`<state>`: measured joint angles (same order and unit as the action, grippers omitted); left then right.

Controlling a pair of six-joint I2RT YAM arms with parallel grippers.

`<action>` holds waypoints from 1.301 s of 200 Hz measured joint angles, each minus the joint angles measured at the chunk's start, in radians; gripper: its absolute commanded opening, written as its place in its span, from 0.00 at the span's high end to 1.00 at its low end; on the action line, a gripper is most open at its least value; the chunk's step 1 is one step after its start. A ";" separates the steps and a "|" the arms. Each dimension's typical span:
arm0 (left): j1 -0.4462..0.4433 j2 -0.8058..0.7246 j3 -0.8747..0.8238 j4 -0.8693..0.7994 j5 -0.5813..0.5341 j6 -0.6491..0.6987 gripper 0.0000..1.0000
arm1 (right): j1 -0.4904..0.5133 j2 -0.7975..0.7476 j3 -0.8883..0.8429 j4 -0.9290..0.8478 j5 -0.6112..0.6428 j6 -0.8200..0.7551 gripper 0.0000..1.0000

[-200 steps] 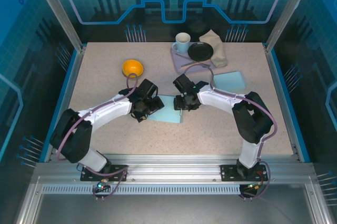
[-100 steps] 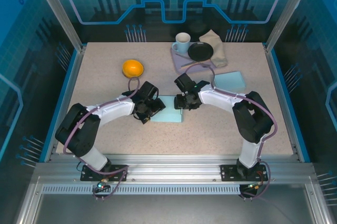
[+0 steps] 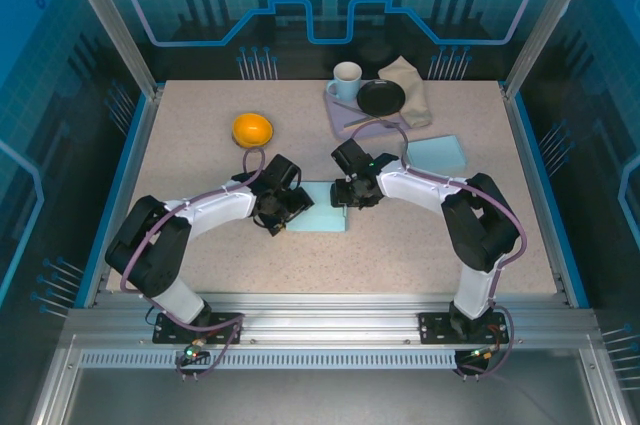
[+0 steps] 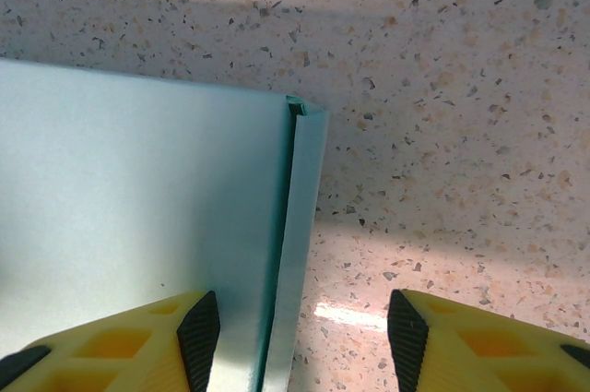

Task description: Fold the paper box

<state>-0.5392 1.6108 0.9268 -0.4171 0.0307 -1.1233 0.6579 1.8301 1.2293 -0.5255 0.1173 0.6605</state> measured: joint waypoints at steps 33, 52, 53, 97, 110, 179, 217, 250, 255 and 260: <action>0.001 0.003 0.000 -0.003 -0.004 0.000 0.20 | 0.000 -0.001 -0.002 0.001 -0.002 0.000 0.46; 0.001 0.006 0.000 0.003 -0.003 -0.002 0.22 | 0.000 -0.008 -0.010 0.007 -0.004 0.000 0.46; 0.001 0.006 0.000 0.004 -0.003 -0.002 0.23 | 0.000 -0.009 -0.011 0.007 -0.004 0.000 0.46; 0.001 0.014 0.001 0.019 0.001 -0.003 0.24 | -0.003 -0.018 -0.024 0.011 -0.005 0.000 0.46; 0.001 0.015 0.002 0.019 0.001 -0.003 0.24 | -0.003 -0.020 -0.024 0.011 -0.005 0.000 0.46; 0.001 0.030 0.014 0.024 0.000 0.000 0.24 | 0.001 -0.127 -0.071 -0.084 0.010 0.017 0.46; 0.001 0.040 0.021 0.032 0.000 0.004 0.25 | 0.033 -0.195 -0.103 -0.094 0.000 0.045 0.47; 0.001 0.040 0.021 0.032 0.000 0.004 0.25 | 0.056 -0.196 -0.148 -0.083 -0.024 0.076 0.47; 0.001 0.040 0.021 0.032 0.000 0.004 0.25 | 0.057 -0.196 -0.156 -0.080 -0.027 0.079 0.47; 0.001 0.040 0.021 0.032 0.000 0.004 0.25 | 0.058 -0.196 -0.164 -0.076 -0.031 0.081 0.47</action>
<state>-0.5385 1.6505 0.9482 -0.3855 0.0307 -1.1191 0.7158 1.6344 1.0649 -0.6014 0.0864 0.7418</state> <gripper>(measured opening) 0.755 0.533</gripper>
